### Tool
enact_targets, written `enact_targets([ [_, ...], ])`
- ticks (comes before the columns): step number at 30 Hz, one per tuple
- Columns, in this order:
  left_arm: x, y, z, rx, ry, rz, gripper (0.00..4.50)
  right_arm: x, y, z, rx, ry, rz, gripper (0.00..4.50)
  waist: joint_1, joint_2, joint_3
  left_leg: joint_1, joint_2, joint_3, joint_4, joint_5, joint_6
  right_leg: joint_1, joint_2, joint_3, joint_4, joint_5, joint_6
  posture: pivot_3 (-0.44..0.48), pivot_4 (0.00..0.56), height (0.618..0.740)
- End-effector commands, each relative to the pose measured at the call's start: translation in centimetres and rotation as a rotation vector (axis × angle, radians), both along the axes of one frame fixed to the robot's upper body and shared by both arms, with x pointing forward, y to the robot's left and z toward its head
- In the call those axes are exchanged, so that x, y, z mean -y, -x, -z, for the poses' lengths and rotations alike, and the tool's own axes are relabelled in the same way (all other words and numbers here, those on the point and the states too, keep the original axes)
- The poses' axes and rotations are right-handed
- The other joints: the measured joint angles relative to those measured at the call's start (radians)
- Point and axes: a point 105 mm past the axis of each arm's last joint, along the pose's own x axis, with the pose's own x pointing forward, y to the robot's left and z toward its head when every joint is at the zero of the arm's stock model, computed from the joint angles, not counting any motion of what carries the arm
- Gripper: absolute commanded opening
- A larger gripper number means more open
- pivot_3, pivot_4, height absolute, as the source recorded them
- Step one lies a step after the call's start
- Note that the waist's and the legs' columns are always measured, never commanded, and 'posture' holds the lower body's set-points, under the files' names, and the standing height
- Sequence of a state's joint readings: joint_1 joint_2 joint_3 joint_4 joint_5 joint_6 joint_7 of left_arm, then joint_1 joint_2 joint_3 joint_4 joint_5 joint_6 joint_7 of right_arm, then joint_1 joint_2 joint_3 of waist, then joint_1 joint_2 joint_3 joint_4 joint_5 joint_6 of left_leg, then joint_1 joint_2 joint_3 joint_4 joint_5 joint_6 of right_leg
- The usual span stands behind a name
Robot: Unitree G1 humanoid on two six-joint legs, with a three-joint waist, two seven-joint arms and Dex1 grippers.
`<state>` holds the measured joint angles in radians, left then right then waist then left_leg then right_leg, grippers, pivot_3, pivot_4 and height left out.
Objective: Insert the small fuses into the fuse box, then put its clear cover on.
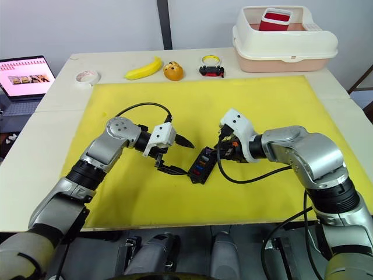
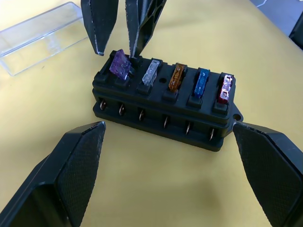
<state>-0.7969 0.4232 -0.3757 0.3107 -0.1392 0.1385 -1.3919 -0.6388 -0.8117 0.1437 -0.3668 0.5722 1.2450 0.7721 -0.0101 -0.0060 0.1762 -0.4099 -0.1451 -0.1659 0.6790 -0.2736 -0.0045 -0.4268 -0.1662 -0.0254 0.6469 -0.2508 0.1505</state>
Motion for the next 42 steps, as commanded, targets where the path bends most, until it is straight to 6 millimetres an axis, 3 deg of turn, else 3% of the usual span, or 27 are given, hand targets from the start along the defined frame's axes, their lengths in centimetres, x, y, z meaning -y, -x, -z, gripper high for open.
enact_targets([
  [1,0.2,0.1,-0.9,0.038,0.017,0.014,4.5,-0.4,0.0,-0.8,0.025,-0.018,-0.016,1.4,0.0,0.0,0.0,0.0,0.0,0.0,0.0,0.0,0.0,0.0,0.0,0.0,0.0,0.0,0.0,0.0,0.15,0.74],
  [10,0.2,0.1,-0.9,0.04,0.016,0.013,4.5,-0.8,0.2,-0.6,0.013,-0.018,-0.031,1.4,0.0,0.0,0.0,0.0,0.0,0.0,0.0,0.0,0.0,0.0,0.0,0.0,0.0,0.0,0.0,0.0,0.15,0.74],
  [13,0.2,0.1,-0.9,0.043,0.014,0.012,4.5,-0.8,0.1,-0.8,0.017,-0.02,-0.033,0.63,0.0,0.0,0.0,0.0,0.0,0.0,0.0,0.0,0.0,0.0,0.0,0.0,0.0,0.0,0.0,0.0,0.15,0.74],
  [14,0.2,0.1,-0.9,0.043,0.014,0.012,4.5,-0.9,0.2,-0.9,0.021,-0.018,-0.036,0.16,0.0,0.0,0.0,0.0,0.0,0.0,0.0,0.0,0.0,0.0,0.0,0.0,0.0,0.0,0.0,0.0,0.15,0.74],
  [15,0.2,0.1,-0.9,0.043,0.013,0.012,4.5,-0.9,0.2,-1.0,0.023,-0.017,-0.038,0.07,0.0,0.0,0.0,0.0,0.0,0.0,0.0,0.0,0.0,0.0,0.0,0.0,0.0,0.0,0.0,0.0,0.15,0.74],
  [35,0.2,0.1,-0.8,0.044,0.015,0.015,4.5,-0.9,0.5,-0.6,0.086,0.139,-0.063,0.07,0.0,0.0,0.0,0.0,0.0,0.0,0.0,0.0,0.0,0.0,0.0,0.0,0.0,0.0,0.0,0.0,0.15,0.74],
  [42,0.3,0.2,-0.8,0.042,0.018,0.014,4.5,-0.9,0.4,-2.0,0.146,0.226,-0.114,0.07,0.0,0.0,0.0,0.0,0.0,0.0,0.0,0.0,0.0,0.0,0.0,0.0,0.0,0.0,0.0,0.0,0.15,0.74],
])
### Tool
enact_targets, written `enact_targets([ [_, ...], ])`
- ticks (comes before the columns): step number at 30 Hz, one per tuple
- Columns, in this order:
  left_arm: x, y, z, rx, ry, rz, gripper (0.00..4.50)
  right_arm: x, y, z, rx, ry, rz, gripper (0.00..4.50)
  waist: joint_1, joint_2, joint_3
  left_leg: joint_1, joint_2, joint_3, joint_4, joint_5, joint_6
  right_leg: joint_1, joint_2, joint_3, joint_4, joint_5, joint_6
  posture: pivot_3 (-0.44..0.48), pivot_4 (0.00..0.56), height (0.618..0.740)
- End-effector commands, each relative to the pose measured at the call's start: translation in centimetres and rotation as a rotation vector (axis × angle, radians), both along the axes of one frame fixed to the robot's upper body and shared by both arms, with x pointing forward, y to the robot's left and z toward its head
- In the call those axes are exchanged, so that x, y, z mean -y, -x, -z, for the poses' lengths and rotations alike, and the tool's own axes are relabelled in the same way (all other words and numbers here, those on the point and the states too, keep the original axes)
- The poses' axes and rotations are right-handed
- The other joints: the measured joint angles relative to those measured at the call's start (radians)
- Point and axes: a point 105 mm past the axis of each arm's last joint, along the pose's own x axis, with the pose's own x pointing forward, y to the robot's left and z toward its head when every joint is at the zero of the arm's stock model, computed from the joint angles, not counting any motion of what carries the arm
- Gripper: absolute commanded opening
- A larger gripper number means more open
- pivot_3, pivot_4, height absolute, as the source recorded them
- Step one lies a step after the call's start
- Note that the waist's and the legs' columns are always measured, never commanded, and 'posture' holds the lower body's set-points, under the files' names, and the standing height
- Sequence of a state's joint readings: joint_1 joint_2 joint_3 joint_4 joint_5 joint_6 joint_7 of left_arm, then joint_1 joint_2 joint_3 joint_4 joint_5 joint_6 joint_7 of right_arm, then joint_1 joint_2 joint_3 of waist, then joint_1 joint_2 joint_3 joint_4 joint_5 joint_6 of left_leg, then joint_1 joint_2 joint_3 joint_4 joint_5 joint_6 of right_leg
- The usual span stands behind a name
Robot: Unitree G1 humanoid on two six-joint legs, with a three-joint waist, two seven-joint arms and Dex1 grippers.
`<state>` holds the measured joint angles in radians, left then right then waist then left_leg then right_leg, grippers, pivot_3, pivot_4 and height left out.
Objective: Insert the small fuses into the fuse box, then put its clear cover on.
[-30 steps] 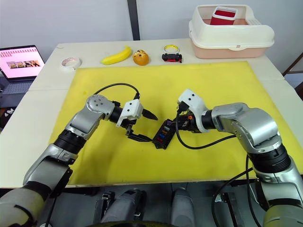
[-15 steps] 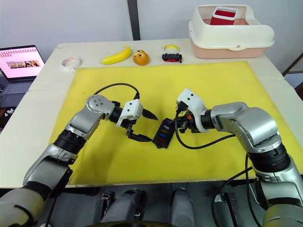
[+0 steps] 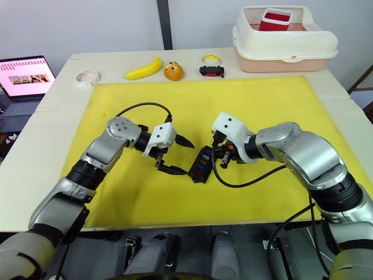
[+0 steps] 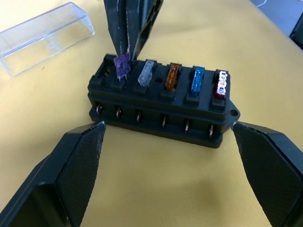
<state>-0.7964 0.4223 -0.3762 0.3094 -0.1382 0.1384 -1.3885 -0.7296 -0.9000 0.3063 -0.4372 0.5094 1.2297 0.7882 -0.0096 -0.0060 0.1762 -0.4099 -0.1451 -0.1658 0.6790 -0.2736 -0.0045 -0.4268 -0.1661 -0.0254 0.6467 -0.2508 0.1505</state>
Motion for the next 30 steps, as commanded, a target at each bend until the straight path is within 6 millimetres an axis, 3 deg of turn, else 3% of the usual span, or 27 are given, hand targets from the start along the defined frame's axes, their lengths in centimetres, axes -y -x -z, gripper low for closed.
enact_targets([
  [1,0.2,0.2,-0.8,0.04,0.017,0.015,4.5,-0.3,0.0,-1.9,0.077,0.037,-0.042,0.07,0.0,0.0,0.0,0.0,0.0,0.0,0.0,0.0,0.0,0.0,0.0,0.0,0.0,0.0,0.0,0.0,0.15,0.74],
  [9,0.3,0.2,-0.8,0.041,0.019,0.016,4.5,-0.5,-0.3,-3.1,0.081,0.088,-0.058,0.07,0.0,0.0,0.0,0.0,0.0,0.0,0.0,0.0,0.0,0.0,0.0,0.0,0.0,0.0,0.0,0.0,0.15,0.74],
  [30,0.4,0.2,-0.8,0.041,0.018,0.018,4.5,-1.0,-0.1,-2.8,0.026,0.141,-0.034,0.07,-0.001,0.0,0.0,0.0,0.0,0.0,0.0,0.0,0.0,0.0,0.0,0.0,0.0,0.0,0.0,0.0,0.15,0.74],
])
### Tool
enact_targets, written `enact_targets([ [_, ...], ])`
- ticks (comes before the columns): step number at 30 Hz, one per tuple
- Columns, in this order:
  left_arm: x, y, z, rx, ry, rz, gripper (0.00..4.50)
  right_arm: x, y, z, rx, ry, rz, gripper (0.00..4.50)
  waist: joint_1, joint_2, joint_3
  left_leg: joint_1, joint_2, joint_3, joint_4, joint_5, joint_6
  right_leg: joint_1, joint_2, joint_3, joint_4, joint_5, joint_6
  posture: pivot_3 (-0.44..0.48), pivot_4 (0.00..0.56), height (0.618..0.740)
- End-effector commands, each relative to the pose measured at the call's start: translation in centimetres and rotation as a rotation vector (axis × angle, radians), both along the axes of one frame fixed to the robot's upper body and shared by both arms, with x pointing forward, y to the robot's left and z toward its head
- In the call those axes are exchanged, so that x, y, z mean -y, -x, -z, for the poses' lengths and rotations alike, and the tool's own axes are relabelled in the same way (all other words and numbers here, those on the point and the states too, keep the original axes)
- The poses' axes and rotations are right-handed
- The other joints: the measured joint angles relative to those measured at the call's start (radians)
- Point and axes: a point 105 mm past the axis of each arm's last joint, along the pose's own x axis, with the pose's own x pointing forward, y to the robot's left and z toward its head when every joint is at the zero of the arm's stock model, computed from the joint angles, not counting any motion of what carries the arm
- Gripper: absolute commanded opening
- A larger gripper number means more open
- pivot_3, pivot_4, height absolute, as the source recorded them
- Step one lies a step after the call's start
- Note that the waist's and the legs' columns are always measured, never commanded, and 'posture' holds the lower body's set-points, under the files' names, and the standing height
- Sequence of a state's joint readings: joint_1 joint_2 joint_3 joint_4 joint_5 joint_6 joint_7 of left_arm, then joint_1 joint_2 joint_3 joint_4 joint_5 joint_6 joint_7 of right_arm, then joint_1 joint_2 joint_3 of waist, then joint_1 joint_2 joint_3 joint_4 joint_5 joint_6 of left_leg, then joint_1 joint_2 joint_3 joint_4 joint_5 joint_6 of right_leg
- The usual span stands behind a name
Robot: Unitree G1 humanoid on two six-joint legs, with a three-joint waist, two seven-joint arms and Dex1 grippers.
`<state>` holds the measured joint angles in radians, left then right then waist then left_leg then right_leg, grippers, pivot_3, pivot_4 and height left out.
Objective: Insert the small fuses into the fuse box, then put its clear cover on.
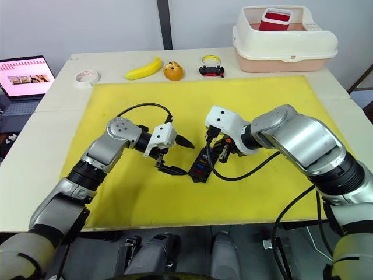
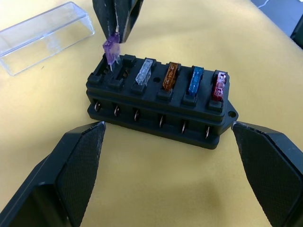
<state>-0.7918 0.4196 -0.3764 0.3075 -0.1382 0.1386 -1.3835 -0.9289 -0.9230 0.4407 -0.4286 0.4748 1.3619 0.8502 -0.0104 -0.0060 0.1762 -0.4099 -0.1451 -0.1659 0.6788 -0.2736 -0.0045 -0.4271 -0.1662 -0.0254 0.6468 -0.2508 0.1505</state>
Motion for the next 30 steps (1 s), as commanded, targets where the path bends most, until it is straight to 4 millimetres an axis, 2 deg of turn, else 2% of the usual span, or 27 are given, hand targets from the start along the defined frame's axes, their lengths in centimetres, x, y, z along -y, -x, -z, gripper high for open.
enact_targets([
  [1,0.32,0.23,-0.85,0.042,0.014,0.021,4.5,-0.47,0.16,-1.11,0.041,0.011,-0.023,0.07,0.0,0.0,0.0,0.0,0.0,0.0,0.0,0.0,0.0,0.0,0.0,0.0,0.0,0.0,0.0,0.0,0.15,0.74],
  [12,0.38,0.34,-0.8,0.041,0.015,0.023,4.5,-0.88,-0.17,-1.05,0.037,0.002,-0.011,0.07,0.0,0.0,0.0,0.0,0.0,0.0,0.0,0.0,0.0,0.0,0.0,0.0,0.0,0.0,0.0,0.0,0.15,0.74],
  [30,0.34,0.2,-0.55,0.041,0.015,0.017,4.5,-0.16,-0.38,-0.39,0.025,0.04,0.012,0.07,0.0,0.0,0.0,0.0,0.0,0.0,0.0,0.0,0.0,0.0,0.0,0.0,0.0,0.0,0.0,0.0,0.15,0.74],
])
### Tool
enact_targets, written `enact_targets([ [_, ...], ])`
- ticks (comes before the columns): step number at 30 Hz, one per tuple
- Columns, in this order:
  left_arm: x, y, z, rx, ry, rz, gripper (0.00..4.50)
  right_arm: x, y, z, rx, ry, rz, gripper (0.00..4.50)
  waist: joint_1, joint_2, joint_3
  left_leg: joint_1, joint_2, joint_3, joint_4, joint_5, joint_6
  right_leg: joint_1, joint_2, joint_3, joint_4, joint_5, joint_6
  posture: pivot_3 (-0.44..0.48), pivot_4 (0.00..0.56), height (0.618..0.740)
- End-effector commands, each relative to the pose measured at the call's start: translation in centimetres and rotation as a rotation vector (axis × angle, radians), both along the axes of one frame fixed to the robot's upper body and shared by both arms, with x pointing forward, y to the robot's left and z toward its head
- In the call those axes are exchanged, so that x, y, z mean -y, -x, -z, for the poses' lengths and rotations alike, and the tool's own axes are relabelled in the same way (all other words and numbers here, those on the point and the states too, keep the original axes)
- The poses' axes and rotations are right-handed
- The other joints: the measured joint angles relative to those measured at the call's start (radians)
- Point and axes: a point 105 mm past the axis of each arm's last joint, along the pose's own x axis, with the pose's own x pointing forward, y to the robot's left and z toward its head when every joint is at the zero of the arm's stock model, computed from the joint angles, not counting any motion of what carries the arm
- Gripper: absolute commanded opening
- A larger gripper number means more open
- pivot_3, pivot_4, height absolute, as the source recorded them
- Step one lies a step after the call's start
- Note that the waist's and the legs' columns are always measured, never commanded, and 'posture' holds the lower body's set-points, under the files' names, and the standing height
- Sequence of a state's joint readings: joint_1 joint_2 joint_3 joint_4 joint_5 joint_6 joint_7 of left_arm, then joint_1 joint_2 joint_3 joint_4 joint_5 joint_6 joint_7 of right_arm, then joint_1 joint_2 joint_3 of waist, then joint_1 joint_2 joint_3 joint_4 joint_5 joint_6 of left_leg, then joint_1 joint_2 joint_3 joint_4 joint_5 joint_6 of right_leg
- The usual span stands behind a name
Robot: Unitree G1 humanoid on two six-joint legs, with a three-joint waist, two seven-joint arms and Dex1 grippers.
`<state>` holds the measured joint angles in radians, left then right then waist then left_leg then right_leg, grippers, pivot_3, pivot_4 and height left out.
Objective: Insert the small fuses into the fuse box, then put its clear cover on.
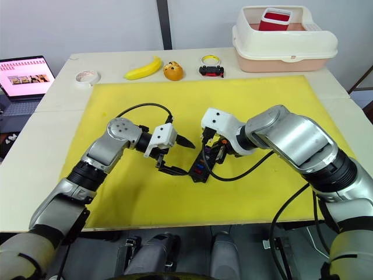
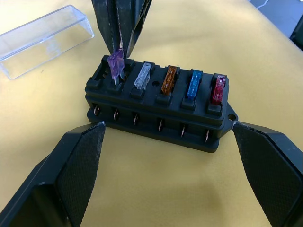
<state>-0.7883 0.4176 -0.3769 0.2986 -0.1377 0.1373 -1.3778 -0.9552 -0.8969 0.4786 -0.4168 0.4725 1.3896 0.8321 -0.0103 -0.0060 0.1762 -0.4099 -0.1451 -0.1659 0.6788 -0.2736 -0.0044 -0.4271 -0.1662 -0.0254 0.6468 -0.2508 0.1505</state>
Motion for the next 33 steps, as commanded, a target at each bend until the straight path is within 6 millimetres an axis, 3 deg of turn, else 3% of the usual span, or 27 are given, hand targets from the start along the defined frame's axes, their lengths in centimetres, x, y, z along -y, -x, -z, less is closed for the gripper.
enact_targets([
  [1,0.21,0.12,-0.51,0.035,0.011,0.015,4.5,0.41,-0.25,-0.78,0.04,0.024,0.008,0.07,0.0,0.0,0.0,0.0,0.0,0.0,0.0,0.0,0.0,0.0,0.0,0.0,0.0,0.0,0.0,0.0,0.15,0.74],
  [12,0.22,0.16,-0.38,0.034,0.014,0.015,4.5,0.43,-0.52,-1.5,0.059,0.03,0.008,0.07,0.0,0.0,0.0,0.0,0.0,0.0,0.0,0.0,0.0,0.0,0.0,0.0,0.0,0.0,0.0,0.0,0.15,0.74],
  [33,0.22,0.2,-0.41,0.036,0.015,0.013,4.5,-0.07,0.02,-0.94,0.026,0.035,-0.017,0.07,0.0,0.0,0.0,0.0,0.0,0.0,0.0,0.0,0.0,0.0,0.0,0.0,0.0,0.0,0.0,0.0,0.15,0.74],
])
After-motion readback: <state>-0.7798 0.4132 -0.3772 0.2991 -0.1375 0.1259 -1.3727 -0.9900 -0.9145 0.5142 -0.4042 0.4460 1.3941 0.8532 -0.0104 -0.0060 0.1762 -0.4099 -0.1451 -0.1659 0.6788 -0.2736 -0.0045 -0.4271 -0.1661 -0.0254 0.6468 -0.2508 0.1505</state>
